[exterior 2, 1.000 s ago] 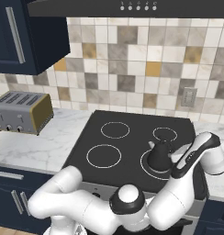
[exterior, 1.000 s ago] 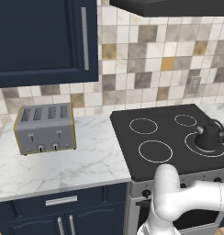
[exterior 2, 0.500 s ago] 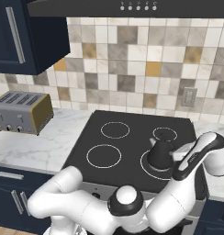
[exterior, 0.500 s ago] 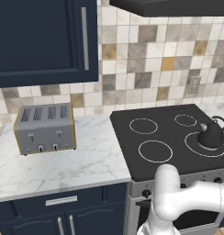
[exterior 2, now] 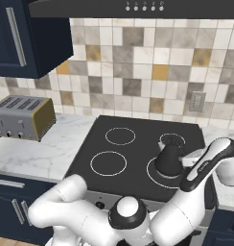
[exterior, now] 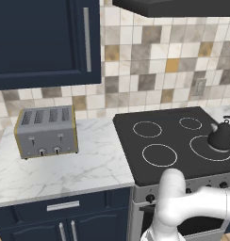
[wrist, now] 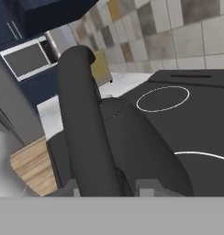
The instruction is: The kettle is done boiling. Turn off the stove, then wait for 300 timesteps before moving the kettle to the dining table.
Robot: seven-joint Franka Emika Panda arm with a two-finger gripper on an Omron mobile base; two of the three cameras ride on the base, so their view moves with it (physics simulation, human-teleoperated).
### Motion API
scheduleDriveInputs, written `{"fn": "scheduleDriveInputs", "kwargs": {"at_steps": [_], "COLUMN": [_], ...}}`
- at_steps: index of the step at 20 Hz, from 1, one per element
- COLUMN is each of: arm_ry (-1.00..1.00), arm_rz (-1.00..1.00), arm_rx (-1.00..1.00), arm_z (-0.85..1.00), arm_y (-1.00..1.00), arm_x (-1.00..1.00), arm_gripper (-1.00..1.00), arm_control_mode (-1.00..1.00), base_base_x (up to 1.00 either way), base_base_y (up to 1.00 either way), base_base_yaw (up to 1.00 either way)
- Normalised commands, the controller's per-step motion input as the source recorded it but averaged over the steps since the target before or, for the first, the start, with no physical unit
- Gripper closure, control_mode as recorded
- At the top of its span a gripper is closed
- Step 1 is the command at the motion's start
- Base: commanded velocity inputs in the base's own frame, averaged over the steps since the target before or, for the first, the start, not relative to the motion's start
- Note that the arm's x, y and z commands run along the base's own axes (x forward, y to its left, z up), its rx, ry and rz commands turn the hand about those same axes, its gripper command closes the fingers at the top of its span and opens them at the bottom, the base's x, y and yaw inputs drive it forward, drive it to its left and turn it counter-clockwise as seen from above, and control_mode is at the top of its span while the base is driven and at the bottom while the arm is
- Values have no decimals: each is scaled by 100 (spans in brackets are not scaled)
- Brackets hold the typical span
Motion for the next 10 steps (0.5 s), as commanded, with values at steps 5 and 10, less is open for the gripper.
{"fn": "scheduleDriveInputs", "kwargs": {"at_steps": [5, 10], "arm_ry": [0, 0], "arm_rz": [-9, -9], "arm_rx": [0, 0], "arm_z": [25, 24], "arm_y": [18, 32], "arm_x": [-29, -28], "arm_gripper": [100, 100], "arm_control_mode": [-100, -100], "base_base_x": [0, 0], "base_base_y": [0, 0], "base_base_yaw": [0, 0]}}
